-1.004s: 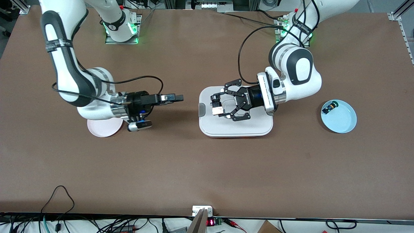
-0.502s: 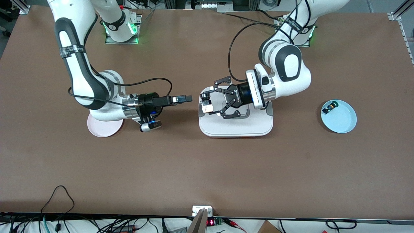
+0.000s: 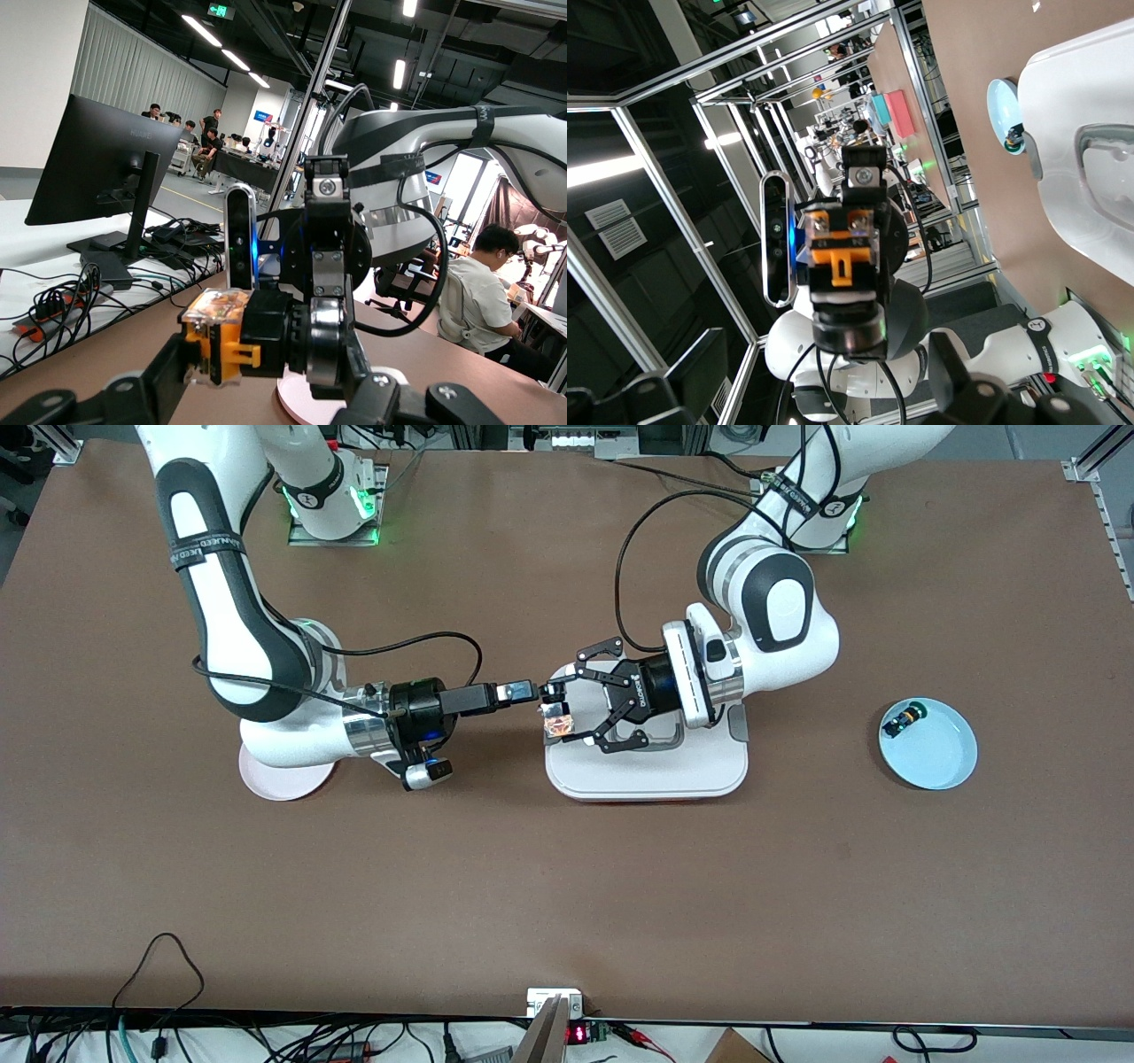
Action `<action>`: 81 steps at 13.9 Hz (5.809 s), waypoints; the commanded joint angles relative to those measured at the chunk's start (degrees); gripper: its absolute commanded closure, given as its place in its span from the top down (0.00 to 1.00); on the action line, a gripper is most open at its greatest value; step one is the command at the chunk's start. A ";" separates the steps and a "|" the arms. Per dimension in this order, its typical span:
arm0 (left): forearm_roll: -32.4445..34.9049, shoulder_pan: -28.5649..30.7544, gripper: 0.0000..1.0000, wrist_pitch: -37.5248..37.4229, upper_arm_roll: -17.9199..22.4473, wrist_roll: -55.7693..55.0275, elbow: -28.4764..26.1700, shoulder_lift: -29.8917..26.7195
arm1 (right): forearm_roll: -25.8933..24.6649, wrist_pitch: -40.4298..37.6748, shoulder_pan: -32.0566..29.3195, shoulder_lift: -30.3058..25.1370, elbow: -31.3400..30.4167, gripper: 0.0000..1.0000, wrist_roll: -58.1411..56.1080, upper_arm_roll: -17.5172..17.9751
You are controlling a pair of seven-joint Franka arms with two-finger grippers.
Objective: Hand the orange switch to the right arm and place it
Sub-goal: 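Grasp the orange switch with the right gripper from the left gripper, then carry the switch with the right gripper while the left gripper withdraws, then lower the switch onto the white plate and open the right gripper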
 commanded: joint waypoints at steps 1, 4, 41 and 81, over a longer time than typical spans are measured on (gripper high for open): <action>-1.63 -0.72 0.00 1.01 0.09 0.67 1.58 0.73 | -1.05 -0.04 0.12 3.31 4.23 1.00 1.31 0.02; -1.63 -0.72 0.00 0.92 0.09 0.76 1.58 0.73 | -0.70 -0.13 0.12 6.21 7.13 1.00 1.05 0.02; 2.41 7.18 1.00 -5.83 0.88 1.02 -3.41 -3.66 | 8.53 -0.66 1.97 8.86 8.02 0.14 -15.20 0.02; 116.59 9.48 1.00 -57.00 24.44 -117.43 21.63 -14.47 | -98.35 33.77 -18.51 -4.42 -20.97 0.14 -79.37 0.10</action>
